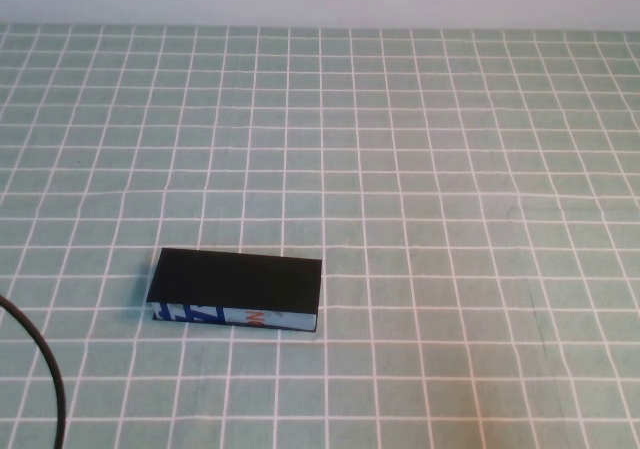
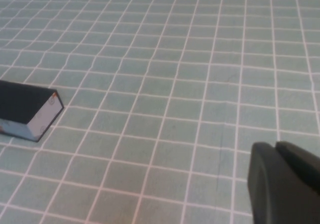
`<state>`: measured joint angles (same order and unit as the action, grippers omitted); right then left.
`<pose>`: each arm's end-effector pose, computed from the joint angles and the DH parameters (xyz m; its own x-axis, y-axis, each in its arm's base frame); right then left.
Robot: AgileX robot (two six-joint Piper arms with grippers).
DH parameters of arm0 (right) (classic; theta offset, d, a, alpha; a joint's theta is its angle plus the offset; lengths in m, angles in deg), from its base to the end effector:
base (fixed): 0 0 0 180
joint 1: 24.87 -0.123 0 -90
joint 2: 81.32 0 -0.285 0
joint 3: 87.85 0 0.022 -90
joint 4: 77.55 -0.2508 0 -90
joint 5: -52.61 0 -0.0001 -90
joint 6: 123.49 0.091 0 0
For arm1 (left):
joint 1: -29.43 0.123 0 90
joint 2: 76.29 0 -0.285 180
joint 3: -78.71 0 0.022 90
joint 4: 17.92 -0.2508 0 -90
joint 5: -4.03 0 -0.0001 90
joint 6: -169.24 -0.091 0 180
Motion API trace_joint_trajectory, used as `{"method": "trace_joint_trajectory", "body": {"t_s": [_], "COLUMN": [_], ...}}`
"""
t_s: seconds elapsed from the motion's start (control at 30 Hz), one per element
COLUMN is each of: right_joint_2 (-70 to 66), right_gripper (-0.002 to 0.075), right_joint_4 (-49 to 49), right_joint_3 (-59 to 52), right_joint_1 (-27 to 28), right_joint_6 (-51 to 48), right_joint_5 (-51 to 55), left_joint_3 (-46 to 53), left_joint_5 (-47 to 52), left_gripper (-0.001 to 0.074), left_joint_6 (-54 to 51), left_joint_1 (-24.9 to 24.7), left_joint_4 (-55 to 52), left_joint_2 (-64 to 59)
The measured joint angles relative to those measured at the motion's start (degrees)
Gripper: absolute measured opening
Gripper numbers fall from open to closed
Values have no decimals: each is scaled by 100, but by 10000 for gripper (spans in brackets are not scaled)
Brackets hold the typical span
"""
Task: Return glasses to glasses case
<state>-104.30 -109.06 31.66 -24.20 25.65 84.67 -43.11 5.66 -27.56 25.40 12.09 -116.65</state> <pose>0.0658 0.0245 0.2524 -0.3523 -0.0530 -0.9344 -0.2681 0.9623 0.0466 0.1233 -0.0100 0.2763 -0.1871 -0.2157 -0.9584 0.0427 0.9729 -0.2273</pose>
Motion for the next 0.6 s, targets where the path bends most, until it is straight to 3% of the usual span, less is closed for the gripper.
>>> {"method": "trace_joint_trajectory", "body": {"t_s": [0.6], "right_joint_2": [0], "right_gripper": [-13], "right_joint_4": [0], "right_joint_3": [0], "right_joint_1": [0], "right_joint_6": [-14], "right_joint_5": [414], "left_joint_3": [0], "left_joint_5": [0], "left_gripper": [2], "left_joint_6": [0], "left_joint_1": [0], "left_joint_4": [0], "left_joint_2": [-3]}}
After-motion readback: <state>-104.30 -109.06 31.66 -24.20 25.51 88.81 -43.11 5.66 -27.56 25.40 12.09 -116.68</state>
